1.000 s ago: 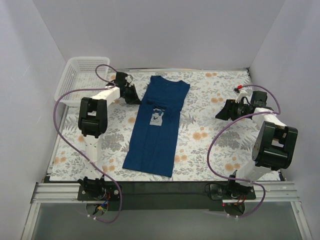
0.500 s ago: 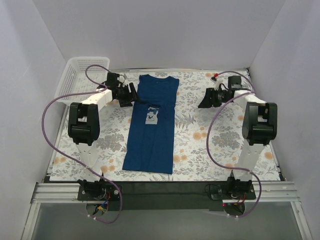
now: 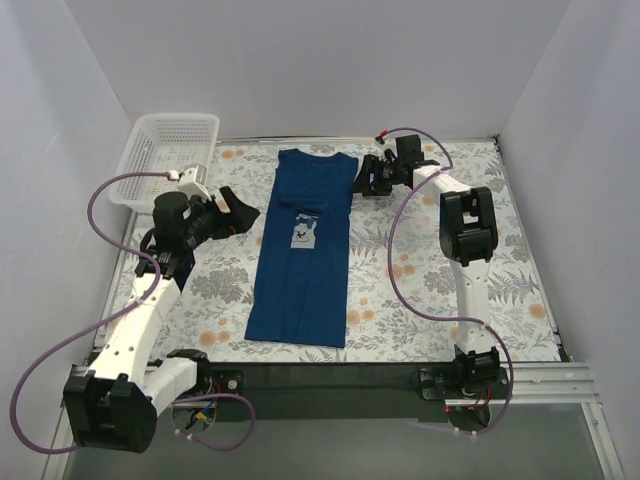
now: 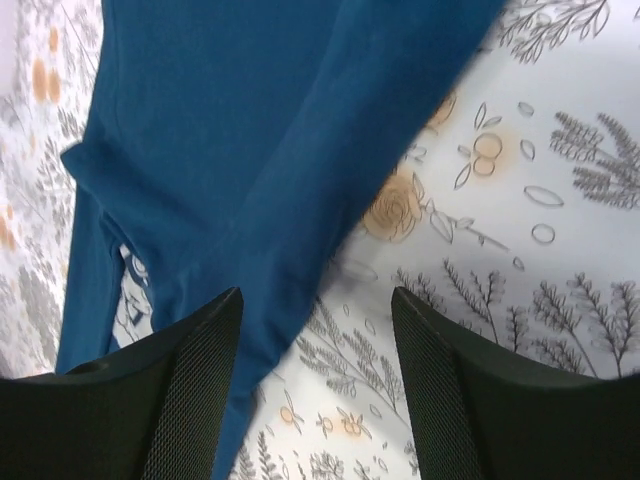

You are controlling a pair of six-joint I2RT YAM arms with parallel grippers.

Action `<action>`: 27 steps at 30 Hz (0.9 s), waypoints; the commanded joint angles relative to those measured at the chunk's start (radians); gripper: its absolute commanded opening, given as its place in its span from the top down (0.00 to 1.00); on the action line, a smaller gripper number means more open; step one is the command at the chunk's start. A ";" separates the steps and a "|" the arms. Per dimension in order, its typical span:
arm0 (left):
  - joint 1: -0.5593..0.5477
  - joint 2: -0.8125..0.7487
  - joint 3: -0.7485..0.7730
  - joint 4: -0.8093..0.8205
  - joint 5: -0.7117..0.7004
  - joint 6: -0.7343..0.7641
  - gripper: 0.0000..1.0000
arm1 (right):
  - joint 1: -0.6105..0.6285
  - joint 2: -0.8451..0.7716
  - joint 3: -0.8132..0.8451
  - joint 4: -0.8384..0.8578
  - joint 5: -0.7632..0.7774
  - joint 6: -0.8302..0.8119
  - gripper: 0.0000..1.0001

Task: Fold and stack the t-shirts
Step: Fold the tshirt

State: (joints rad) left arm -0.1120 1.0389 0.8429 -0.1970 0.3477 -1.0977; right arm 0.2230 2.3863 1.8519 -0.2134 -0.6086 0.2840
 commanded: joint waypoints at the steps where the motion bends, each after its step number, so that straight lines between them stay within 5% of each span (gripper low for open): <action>1: 0.009 -0.100 -0.108 -0.021 0.000 -0.039 0.23 | 0.013 0.062 0.061 0.068 0.030 0.109 0.43; 8: 0.009 -0.206 -0.145 -0.096 -0.013 -0.045 0.24 | 0.029 0.132 0.121 0.085 0.050 0.179 0.56; 19: 0.009 -0.185 -0.133 -0.122 -0.032 -0.018 0.24 | 0.000 0.191 0.202 0.117 0.024 0.225 0.95; 27: 0.009 -0.143 -0.156 -0.108 0.011 -0.014 0.24 | -0.062 0.237 0.309 0.117 0.003 0.218 0.92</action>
State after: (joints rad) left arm -0.1066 0.8848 0.6933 -0.3069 0.3325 -1.1290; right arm 0.2005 2.6038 2.0983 -0.1116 -0.6197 0.5102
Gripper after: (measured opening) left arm 0.761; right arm 0.059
